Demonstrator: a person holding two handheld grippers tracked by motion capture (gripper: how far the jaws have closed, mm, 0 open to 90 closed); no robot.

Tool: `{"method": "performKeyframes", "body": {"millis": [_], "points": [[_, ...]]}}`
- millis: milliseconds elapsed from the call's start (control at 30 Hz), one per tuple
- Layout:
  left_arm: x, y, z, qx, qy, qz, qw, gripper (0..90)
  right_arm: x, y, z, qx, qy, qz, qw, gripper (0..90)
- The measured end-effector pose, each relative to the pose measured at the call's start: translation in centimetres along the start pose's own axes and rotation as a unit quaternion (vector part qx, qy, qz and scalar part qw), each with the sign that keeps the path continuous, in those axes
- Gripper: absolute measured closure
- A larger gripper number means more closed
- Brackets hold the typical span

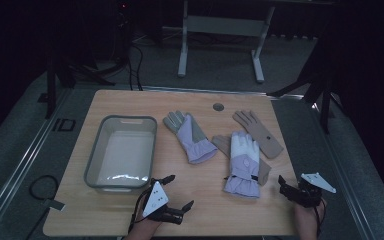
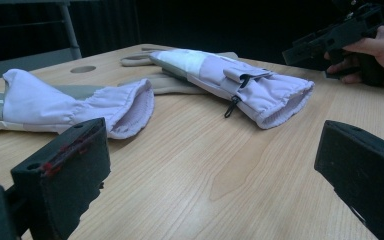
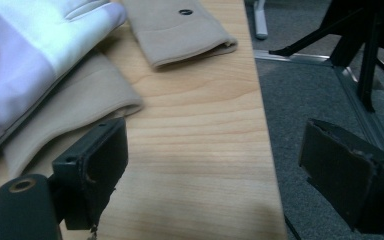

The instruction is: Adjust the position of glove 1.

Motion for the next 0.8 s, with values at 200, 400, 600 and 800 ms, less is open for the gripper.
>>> {"method": "performKeyframes", "body": {"millis": [200,400,600,800], "points": [[0.0,-0.1,0.0,0.003,0.002,0.007,1.0,1.2,-0.1,-0.4,0.1,-0.023,-0.03,0.001,0.9993,11.2],[0.0,-0.1,0.0,0.005,0.003,0.007,1.0,1.2,-1.4,-0.5,1.0,-0.028,-0.024,0.002,0.9993,11.2],[0.0,-0.1,0.0,0.006,0.003,0.007,1.0,1.2,-1.9,-1.3,1.1,-0.093,-0.07,-0.049,0.992,13.2],[0.0,-0.1,0.0,0.007,0.004,0.009,0.9999,1.2,-3.5,-2.2,1.3,-0.106,-0.066,-0.042,0.9912,12.3]]}}
Point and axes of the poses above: each handheld gripper's, and its own axes: z roughly backward along the jaws, x roughly out of its underside, y roughly to its right, the point moved 9 cm from there along -z, roughly forward along the jaws, and after that the axes turned 12 degrees about -z, right-handed, at the moved point
